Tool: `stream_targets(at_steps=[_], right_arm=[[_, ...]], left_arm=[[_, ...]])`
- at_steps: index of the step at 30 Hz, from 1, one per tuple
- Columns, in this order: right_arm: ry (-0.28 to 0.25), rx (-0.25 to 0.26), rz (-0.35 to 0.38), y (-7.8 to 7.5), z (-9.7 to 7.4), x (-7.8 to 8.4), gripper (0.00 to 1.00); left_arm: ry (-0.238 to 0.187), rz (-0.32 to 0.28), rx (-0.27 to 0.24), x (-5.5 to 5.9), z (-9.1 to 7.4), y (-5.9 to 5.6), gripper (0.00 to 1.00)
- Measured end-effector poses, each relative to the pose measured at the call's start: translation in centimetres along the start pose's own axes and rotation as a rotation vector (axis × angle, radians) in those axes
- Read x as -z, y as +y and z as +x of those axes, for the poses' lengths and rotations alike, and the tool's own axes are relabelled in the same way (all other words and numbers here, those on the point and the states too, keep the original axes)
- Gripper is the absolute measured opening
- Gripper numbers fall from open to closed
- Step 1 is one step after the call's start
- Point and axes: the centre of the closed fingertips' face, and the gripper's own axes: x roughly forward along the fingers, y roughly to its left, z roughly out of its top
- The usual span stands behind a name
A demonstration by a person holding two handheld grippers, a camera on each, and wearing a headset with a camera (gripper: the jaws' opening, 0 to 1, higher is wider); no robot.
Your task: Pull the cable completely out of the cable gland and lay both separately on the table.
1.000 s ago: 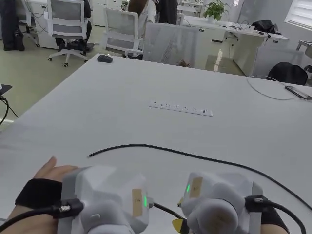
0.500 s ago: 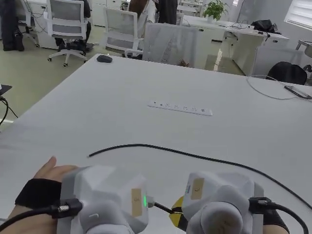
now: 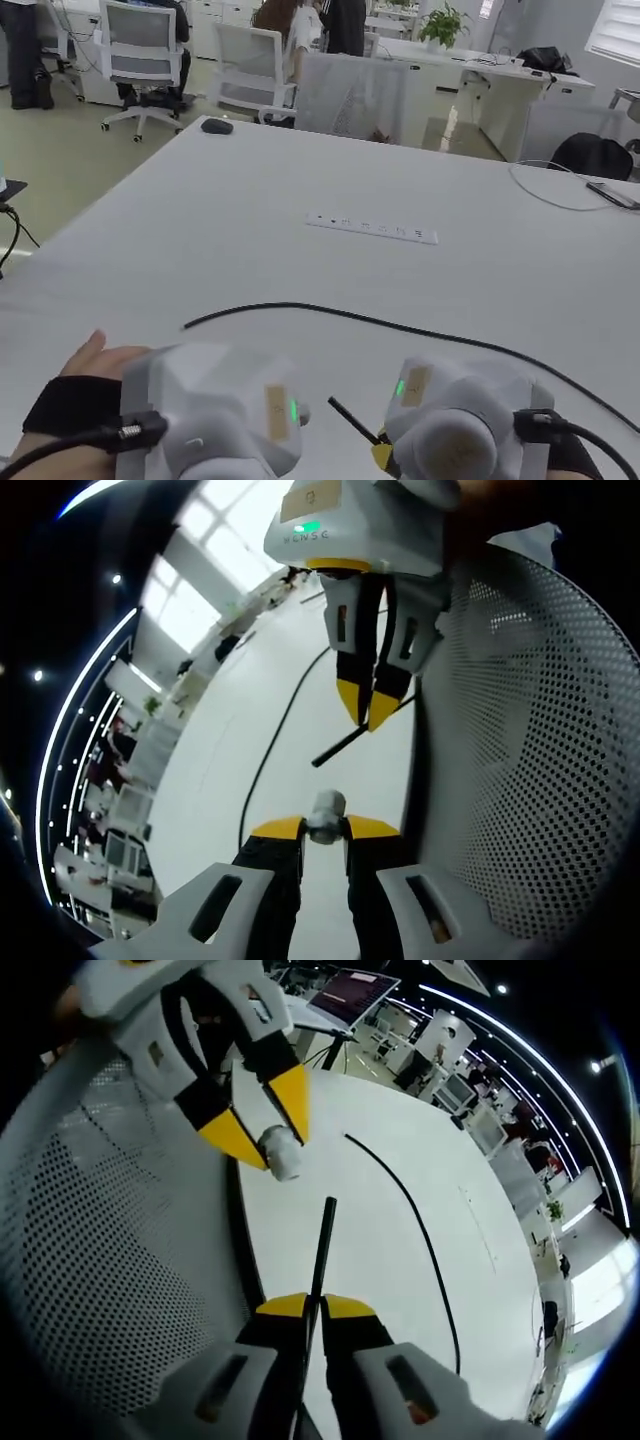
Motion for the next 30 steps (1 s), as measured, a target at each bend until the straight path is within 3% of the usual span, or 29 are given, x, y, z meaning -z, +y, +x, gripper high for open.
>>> stream_targets(at_steps=[3, 5, 9, 14, 17, 21, 25, 30], right_arm=[[-0.012, -0.07, 0.077, -0.7, 0.5, 0.0, 0.04], [-0.018, -0.053, 0.09, -3.4, 0.9, -0.1, 0.04], [-0.08, -0.047, 0.221, -8.3, 1.9, -1.2, 0.04], [-0.189, 0.071, 0.274, -15.9, 2.4, -4.2, 0.04], [-0.192, 0.085, 0.275, -18.1, 3.0, -5.4, 0.04], [-0.224, 0.152, 0.272, -23.1, 4.4, -7.8, 0.04], [-0.282, 0.207, 0.323, -27.3, 5.3, -10.0, 0.04], [-0.354, 0.276, 0.288, -31.9, 5.5, -12.4, 0.04]], left_arm=[[-0.01, -0.022, -0.009, 0.0, -0.1, 0.6, 0.16], [-0.011, -0.031, -0.014, 0.1, -0.2, 0.6, 0.16], [-0.005, -0.026, -0.023, 0.2, -0.2, 0.7, 0.16], [-0.009, -0.051, -0.038, 0.4, -0.4, 1.1, 0.16], [-0.011, -0.06, -0.044, 0.5, -0.5, 1.3, 0.16], [-0.008, -0.082, -0.054, 0.8, -0.5, 1.6, 0.16], [-0.001, -0.1, -0.056, 1.2, -0.5, 1.7, 0.16], [0.01, -0.115, -0.059, 1.6, -0.5, 1.8, 0.16]])
